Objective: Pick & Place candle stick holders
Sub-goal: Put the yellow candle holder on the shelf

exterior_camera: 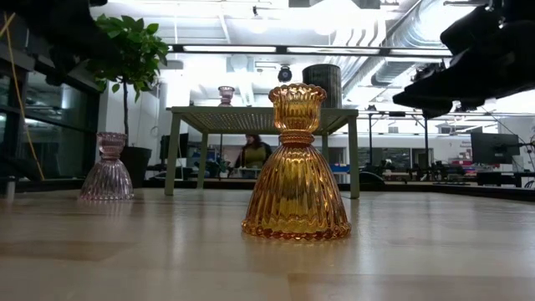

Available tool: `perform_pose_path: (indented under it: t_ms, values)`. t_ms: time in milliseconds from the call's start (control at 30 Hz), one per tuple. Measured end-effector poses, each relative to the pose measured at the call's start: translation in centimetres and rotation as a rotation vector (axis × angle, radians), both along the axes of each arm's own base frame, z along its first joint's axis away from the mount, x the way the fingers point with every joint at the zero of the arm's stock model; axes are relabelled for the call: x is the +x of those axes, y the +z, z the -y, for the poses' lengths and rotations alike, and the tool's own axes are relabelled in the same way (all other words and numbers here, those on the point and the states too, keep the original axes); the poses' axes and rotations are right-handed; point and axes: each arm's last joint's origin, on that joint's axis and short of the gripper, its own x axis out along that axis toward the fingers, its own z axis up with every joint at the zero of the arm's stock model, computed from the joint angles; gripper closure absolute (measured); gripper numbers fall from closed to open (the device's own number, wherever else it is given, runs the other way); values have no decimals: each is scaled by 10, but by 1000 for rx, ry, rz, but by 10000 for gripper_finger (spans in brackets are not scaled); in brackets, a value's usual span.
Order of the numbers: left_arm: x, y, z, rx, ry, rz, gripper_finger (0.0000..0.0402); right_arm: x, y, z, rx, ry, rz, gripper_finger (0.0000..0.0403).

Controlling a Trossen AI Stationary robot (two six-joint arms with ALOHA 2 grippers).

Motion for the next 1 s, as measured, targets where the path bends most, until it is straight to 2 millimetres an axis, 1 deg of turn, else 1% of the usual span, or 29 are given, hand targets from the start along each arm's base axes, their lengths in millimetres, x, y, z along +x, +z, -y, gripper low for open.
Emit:
perform_pose_path:
  t_ms: [167,400,533,767,900,1000]
  values:
    - [11,0,10,-87,-16,-86,401,0,0,-1,3,40,-3,237]
    - [23,-10,17,-97,29,-138,401,0,1,-3,-29,117,5,237]
    - [29,-16,21,-96,24,-165,401,0,-1,-4,-37,148,-10,237]
    - [35,-21,24,-67,46,-169,401,4,-8,-7,-65,220,-48,237]
    - [36,-22,24,-53,59,-164,401,8,-14,-8,-57,235,-66,237]
    - [36,-22,24,-47,65,-160,401,12,-17,-11,-42,277,-62,237]
